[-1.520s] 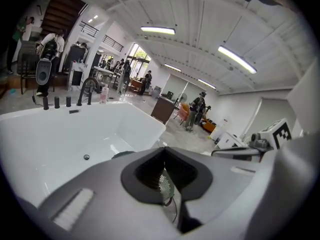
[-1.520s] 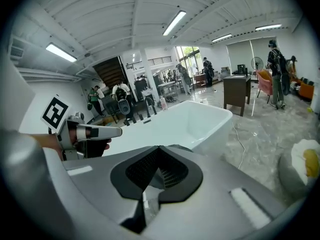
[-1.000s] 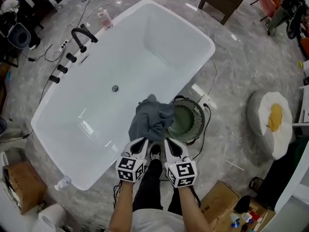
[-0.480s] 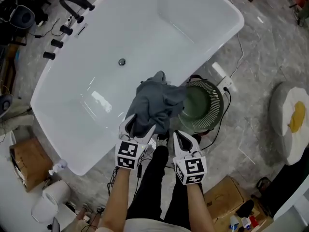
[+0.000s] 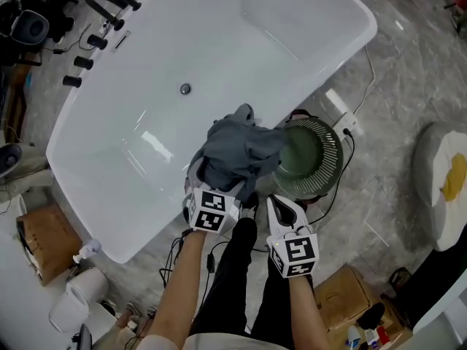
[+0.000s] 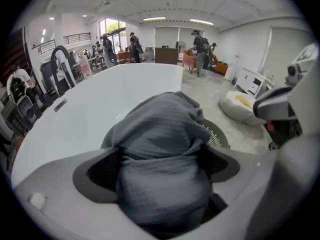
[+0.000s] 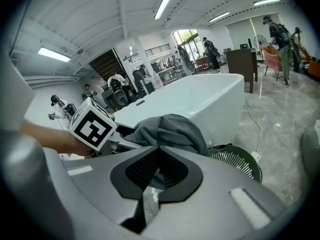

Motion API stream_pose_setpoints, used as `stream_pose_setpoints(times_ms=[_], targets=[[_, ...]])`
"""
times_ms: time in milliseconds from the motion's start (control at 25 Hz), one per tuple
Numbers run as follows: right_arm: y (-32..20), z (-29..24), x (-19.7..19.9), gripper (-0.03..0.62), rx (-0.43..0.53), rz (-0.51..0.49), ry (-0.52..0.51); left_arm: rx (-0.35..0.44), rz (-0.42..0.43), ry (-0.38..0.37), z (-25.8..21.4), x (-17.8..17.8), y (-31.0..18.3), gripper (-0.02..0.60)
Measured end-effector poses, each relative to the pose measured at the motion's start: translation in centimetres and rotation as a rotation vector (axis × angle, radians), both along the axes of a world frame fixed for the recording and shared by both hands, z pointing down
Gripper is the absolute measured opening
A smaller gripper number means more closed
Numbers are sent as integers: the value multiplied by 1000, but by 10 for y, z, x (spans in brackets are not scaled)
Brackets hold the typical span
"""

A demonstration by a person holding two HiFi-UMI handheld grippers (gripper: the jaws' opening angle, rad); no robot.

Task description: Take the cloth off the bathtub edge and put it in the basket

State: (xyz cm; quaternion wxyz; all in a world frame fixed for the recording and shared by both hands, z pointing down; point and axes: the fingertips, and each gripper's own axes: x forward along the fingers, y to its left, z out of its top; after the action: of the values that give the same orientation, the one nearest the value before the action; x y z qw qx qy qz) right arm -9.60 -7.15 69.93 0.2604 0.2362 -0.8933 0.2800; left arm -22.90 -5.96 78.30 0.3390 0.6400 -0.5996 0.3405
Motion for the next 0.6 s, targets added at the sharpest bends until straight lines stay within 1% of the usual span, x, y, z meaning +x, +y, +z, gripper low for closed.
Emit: stream_pose_setpoints(times_ms=[120, 240, 360, 480, 600], targets=[[-2, 2, 2, 2, -2, 0, 4, -36, 40, -6, 11, 0, -9, 546], [-1, 6, 1, 2, -3, 9, 12, -59, 98, -12, 23, 2, -15, 545], [3, 8, -4, 2, -10, 11, 14, -63, 134, -5, 28, 1, -16, 541], [13, 5, -11, 2, -3, -18, 14, -54, 150, 5, 26, 1, -17, 536], [22, 6, -13, 2, 3, -43, 18, -44, 167, -5, 26, 0, -15, 502]])
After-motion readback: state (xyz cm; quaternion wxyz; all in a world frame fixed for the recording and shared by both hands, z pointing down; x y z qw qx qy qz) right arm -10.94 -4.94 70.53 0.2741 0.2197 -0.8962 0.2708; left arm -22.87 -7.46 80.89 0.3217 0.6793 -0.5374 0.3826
